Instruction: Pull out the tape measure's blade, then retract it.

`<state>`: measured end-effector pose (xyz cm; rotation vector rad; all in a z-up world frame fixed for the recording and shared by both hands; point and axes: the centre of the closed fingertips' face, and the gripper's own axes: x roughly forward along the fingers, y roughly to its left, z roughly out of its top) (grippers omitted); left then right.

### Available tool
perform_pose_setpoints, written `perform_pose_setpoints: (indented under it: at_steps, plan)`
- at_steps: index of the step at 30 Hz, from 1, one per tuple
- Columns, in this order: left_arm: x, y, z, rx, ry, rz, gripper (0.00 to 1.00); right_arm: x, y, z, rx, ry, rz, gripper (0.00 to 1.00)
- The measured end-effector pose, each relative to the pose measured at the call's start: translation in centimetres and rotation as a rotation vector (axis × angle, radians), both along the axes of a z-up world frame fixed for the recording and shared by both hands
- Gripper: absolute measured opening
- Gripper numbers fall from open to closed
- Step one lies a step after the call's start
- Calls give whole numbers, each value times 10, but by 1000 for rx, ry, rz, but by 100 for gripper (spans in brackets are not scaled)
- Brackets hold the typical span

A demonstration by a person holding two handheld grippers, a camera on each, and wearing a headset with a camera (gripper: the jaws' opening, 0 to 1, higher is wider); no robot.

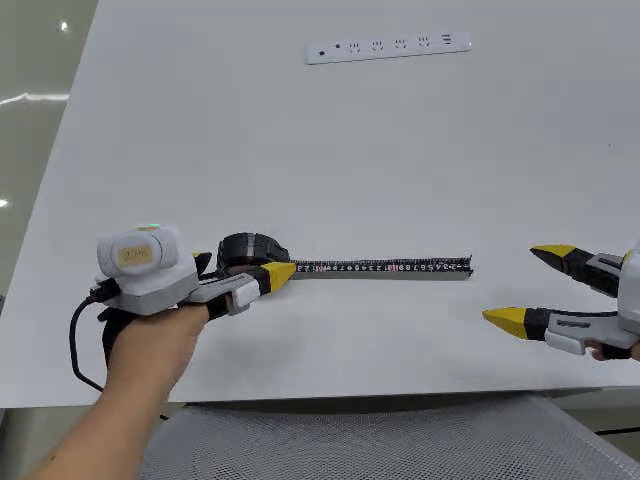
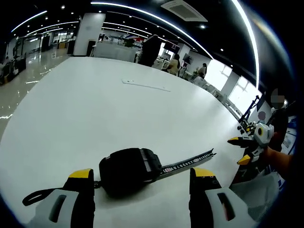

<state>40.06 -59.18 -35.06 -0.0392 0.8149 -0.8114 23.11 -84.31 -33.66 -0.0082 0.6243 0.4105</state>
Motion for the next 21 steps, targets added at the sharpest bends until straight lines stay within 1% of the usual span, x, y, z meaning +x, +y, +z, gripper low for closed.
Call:
perform_pose_setpoints:
  at_steps: [4,6,9,17,21]
  plan:
    - [0,-3,-2,5,-3,5,79,1,1,-1,-6,-1,7,67]
    - [0,-4,-3,-2,0,10,79,1,2,-1,-5,-1,9,67]
    - [-2,-6,-6,4,3,10,79,0,2,-3,-5,2,12,67]
    - [-1,-6,-6,-11,4,31,79,0,1,-4,-8,3,13,66]
    - [0,-6,-7,3,-9,40,77,2,4,-5,-5,-1,26,65]
